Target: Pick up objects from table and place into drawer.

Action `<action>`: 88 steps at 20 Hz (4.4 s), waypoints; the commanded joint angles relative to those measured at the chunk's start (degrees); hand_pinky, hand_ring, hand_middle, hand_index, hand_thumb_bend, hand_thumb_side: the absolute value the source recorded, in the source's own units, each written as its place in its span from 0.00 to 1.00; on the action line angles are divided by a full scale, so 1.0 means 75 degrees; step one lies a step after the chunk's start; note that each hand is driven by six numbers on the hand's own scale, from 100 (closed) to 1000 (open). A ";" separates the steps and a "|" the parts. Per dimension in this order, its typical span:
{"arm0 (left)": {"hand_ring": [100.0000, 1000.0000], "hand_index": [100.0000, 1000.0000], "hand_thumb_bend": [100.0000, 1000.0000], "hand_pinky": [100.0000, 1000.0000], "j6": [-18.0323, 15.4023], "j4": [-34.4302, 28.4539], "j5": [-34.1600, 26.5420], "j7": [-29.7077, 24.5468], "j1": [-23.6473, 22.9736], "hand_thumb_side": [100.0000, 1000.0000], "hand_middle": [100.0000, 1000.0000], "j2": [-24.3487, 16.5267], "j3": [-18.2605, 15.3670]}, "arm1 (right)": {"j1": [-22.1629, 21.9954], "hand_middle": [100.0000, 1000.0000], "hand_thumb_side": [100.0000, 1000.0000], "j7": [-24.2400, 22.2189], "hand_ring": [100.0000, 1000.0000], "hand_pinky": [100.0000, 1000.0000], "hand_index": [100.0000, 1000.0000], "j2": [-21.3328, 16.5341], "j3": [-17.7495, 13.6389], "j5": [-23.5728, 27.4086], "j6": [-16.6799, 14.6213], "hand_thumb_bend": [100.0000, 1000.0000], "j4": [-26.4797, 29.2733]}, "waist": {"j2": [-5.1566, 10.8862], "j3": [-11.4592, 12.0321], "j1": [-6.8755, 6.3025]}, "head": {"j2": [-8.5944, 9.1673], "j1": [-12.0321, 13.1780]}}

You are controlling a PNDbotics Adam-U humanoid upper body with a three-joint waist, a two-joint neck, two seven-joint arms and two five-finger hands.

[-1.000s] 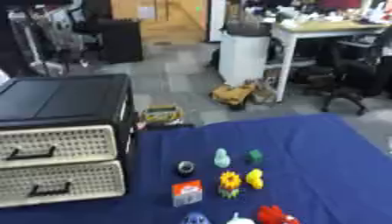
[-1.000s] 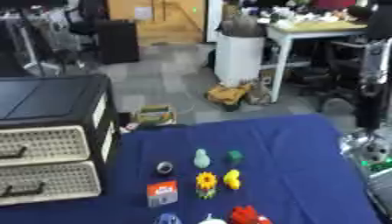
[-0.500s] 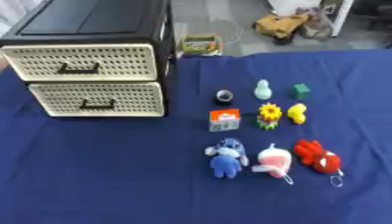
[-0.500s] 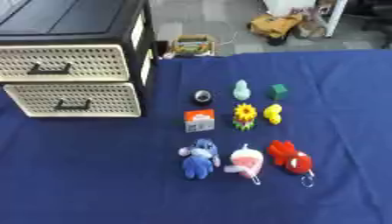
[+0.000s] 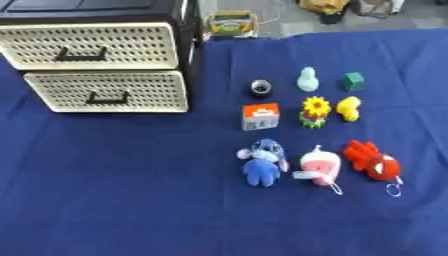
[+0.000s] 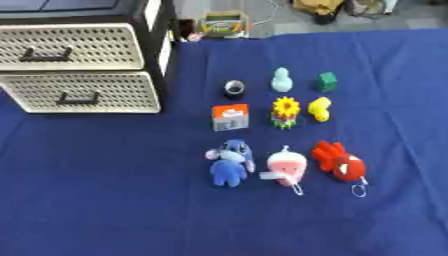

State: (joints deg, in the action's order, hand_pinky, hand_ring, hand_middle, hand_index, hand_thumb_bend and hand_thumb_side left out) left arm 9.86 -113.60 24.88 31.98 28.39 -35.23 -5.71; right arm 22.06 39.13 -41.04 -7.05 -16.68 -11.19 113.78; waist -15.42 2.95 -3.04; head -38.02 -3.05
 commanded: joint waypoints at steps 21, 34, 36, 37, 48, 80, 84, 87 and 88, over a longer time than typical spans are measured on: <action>0.00 0.96 0.53 0.00 -0.0181 0.0956 0.1434 -1.0314 0.2346 1.00 0.00 -0.2652 0.1363 | -0.0089 0.81 1.00 0.0345 0.79 0.72 0.93 -0.0634 -0.0047 -0.0295 0.0046 0.00 0.0108 | 0.0062 0.0016 -0.0004 | 0.0393 0.0180; 0.00 0.92 0.79 0.00 -0.1126 0.2491 0.1402 -1.1193 0.3249 0.85 0.00 -0.2034 0.2349 | -0.0004 0.81 1.00 0.0301 0.79 0.72 0.92 -0.0591 0.0027 -0.0106 -0.0100 0.00 0.0108 | 0.0098 -0.0050 -0.0070 | 0.0530 0.0132; 0.00 0.91 0.73 0.00 -0.1166 0.2629 0.1544 -1.1193 0.3270 0.82 0.00 -0.1969 0.2492 | 0.0018 0.81 1.00 0.0285 0.79 0.72 0.92 -0.0585 0.0032 -0.0087 -0.0123 0.00 0.0108 | 0.0083 -0.0074 -0.0073 | 0.0567 0.0145; 0.00 0.91 0.70 0.00 -0.1193 0.2707 0.1613 -1.1193 0.3283 0.79 0.00 -0.1946 0.2568 | 0.0031 0.81 1.00 0.0287 0.79 0.72 0.92 -0.0581 0.0033 -0.0073 -0.0132 0.00 0.0108 | 0.0073 -0.0088 -0.0074 | 0.0583 0.0156; 0.00 0.92 0.66 0.00 -0.1172 0.3806 0.2483 -1.1193 0.3521 0.79 0.00 -0.1653 0.2784 | 0.0098 0.80 1.00 0.0236 0.79 0.72 0.92 -0.0546 0.0078 -0.0047 -0.0179 0.00 0.0108 | -0.0031 -0.0163 -0.0096 | 0.0650 0.0274; 0.00 0.82 0.60 0.00 -0.0719 0.4624 0.3295 -1.1193 0.3216 0.82 0.00 -0.1348 0.2530 | 0.0248 0.80 1.00 0.0206 0.79 0.72 0.91 -0.0437 0.0091 -0.0052 -0.0178 0.00 0.0108 | -0.0193 -0.0338 -0.0040 | 0.0885 0.0491; 0.00 0.81 0.59 0.00 -0.0712 0.4592 0.3337 -1.1193 0.3154 0.83 0.00 -0.1387 0.2502 | 0.0251 0.80 1.00 0.0203 0.79 0.72 0.91 -0.0431 0.0089 -0.0050 -0.0174 0.00 0.0108 | -0.0172 -0.0321 -0.0030 | 0.0880 0.0486; 0.00 0.81 0.59 0.00 -0.0704 0.4421 0.3348 -1.1193 0.3024 0.83 0.00 -0.1501 0.2481 | 0.0249 0.80 1.00 0.0206 0.79 0.72 0.91 -0.0426 0.0084 -0.0046 -0.0170 0.00 0.0108 | -0.0152 -0.0302 -0.0023 | 0.0870 0.0469; 0.00 0.81 0.59 0.00 -0.0697 0.4340 0.3346 -1.1193 0.2964 0.83 0.00 -0.1550 0.2474 | 0.0249 0.80 1.00 0.0208 0.79 0.72 0.91 -0.0425 0.0082 -0.0045 -0.0169 0.00 0.0108 | -0.0144 -0.0295 -0.0020 | 0.0868 0.0464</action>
State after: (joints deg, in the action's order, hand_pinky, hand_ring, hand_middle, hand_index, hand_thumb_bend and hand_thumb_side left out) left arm 4.37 -80.78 49.53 -51.67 50.88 -44.71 13.22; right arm 23.20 40.63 -43.03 -5.67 -17.46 -12.39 113.78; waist -17.65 0.52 -3.66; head -32.09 0.43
